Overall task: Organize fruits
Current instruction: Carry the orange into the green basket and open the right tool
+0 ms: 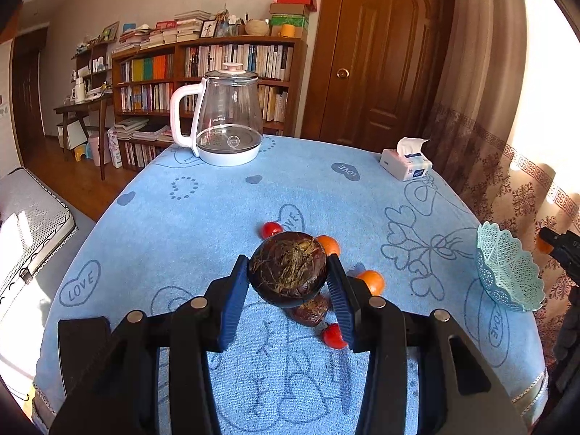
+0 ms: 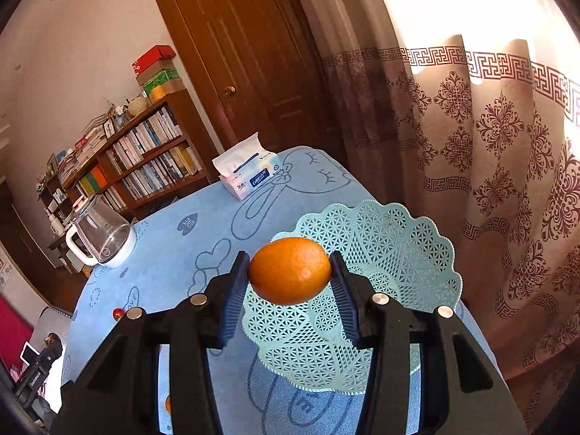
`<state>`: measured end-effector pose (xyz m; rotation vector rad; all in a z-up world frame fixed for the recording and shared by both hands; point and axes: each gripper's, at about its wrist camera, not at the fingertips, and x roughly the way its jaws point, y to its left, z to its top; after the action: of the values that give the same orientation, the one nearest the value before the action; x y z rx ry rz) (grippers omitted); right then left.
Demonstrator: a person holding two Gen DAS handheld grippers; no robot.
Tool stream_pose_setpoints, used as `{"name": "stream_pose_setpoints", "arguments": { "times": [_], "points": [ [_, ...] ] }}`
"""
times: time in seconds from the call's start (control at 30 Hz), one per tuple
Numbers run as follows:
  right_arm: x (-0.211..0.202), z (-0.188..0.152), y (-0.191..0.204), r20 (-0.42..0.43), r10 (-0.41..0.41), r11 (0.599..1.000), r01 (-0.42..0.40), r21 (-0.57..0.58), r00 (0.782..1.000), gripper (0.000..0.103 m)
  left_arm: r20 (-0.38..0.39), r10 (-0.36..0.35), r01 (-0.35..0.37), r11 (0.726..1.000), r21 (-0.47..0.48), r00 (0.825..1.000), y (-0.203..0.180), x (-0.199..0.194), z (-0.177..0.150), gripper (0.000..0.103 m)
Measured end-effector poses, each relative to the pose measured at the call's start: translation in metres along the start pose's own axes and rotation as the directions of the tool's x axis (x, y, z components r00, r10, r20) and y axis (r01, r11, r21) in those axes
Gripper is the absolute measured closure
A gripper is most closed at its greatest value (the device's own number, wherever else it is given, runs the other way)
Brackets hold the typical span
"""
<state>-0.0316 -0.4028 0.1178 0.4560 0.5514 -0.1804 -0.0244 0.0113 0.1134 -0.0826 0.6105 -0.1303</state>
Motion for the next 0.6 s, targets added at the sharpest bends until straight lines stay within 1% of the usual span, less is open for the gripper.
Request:
{"name": "stream_pose_setpoints", "arguments": {
  "times": [0.07,0.17,0.23,0.33,0.4,0.6],
  "points": [
    [0.008,-0.001,-0.012,-0.032,-0.015,0.999,0.016,0.034,0.999,0.056,0.003,-0.003,0.003,1.0,0.004,1.0,-0.003,-0.002,0.001,0.059],
    [0.026,-0.006,-0.022,-0.077,-0.048,0.998,0.051,0.046,0.996,0.056,0.014,-0.01,0.01,1.0,0.015,1.0,-0.009,-0.006,0.004,0.059],
    [0.042,-0.011,-0.027,-0.121,-0.074,0.996,0.08,0.048,0.99,0.056,0.022,-0.016,0.016,1.0,0.027,1.0,-0.015,-0.009,0.006,0.059],
    [0.06,-0.019,-0.035,-0.186,-0.077,0.994,0.091,0.064,0.98,0.056,0.034,-0.026,0.024,0.999,0.044,0.999,-0.023,-0.014,0.009,0.059],
    [0.064,-0.023,-0.035,-0.2,-0.089,0.993,0.102,0.06,0.976,0.056,0.038,-0.034,0.031,0.998,0.055,0.999,-0.029,-0.015,0.011,0.059],
    [0.069,-0.024,-0.041,-0.205,-0.11,0.991,0.124,0.056,0.973,0.056,0.028,-0.068,0.065,0.993,0.098,0.997,-0.053,-0.013,0.012,0.059]
  ]
}}
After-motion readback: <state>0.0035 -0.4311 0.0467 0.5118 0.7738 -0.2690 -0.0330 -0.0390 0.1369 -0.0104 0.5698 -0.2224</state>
